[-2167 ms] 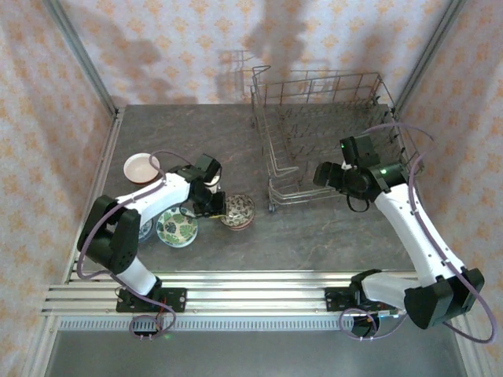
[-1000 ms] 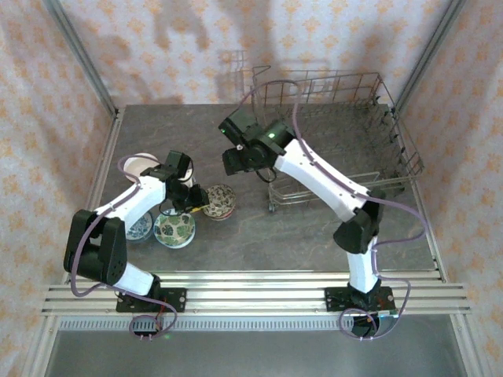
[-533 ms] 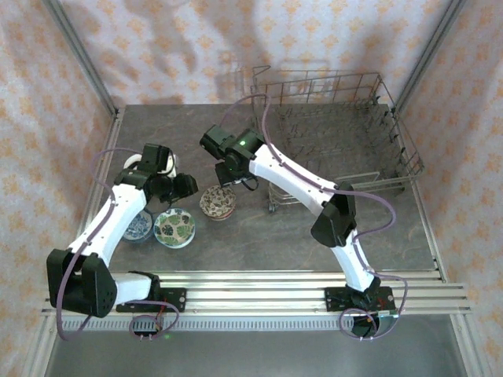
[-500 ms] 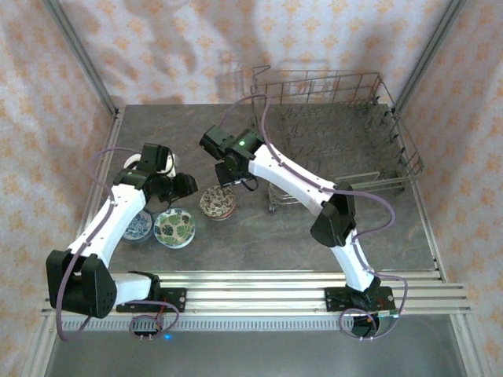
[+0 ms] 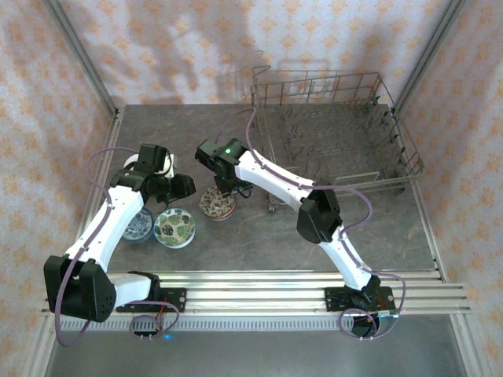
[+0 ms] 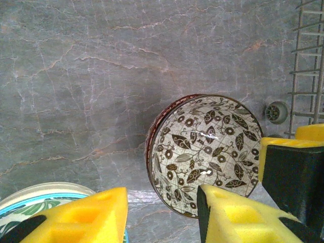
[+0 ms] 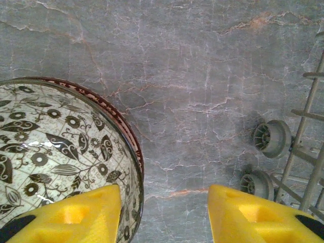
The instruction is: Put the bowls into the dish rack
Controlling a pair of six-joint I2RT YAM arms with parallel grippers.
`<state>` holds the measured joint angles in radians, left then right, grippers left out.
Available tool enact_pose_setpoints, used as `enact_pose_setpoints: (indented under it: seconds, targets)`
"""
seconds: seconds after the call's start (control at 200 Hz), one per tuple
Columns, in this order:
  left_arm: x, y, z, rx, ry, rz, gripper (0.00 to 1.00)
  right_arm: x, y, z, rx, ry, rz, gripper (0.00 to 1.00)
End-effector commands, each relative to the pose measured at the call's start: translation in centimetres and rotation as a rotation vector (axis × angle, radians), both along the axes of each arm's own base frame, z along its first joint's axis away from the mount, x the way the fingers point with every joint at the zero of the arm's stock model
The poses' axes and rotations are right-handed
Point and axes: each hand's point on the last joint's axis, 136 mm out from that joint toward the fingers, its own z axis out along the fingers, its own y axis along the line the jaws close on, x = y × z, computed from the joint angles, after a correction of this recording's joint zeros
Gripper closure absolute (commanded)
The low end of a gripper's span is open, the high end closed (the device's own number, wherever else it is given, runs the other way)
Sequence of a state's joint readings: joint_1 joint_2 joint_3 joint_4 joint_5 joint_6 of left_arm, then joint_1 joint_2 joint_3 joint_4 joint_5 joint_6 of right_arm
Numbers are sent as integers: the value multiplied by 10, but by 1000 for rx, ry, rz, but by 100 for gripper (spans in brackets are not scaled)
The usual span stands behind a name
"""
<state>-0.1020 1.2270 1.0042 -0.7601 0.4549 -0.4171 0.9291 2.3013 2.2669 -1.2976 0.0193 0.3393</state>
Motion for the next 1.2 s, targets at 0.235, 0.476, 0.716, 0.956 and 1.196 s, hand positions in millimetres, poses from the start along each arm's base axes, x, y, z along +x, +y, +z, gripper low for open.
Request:
enact_pose_setpoints:
  seconds: [0.235,0.476,0.716,0.956,1.196]
  targets:
    - [-10,6,-12,28,21,-3,58,-8,7,-23,-10,62,-2,59]
    - [-9,6,-13,29,26,-3,58,-11,10,-32,-13,86,4,65]
    - [-9,7,-16,33,33,-3,58,-11,11,-32,-7,88,3,73]
    - [-10,7,-18,38,41,-3,58,-13,15,-32,9,103,7,85]
    - [-12,7,-19,34,48,-1,58,-12,19,-23,37,97,4,93]
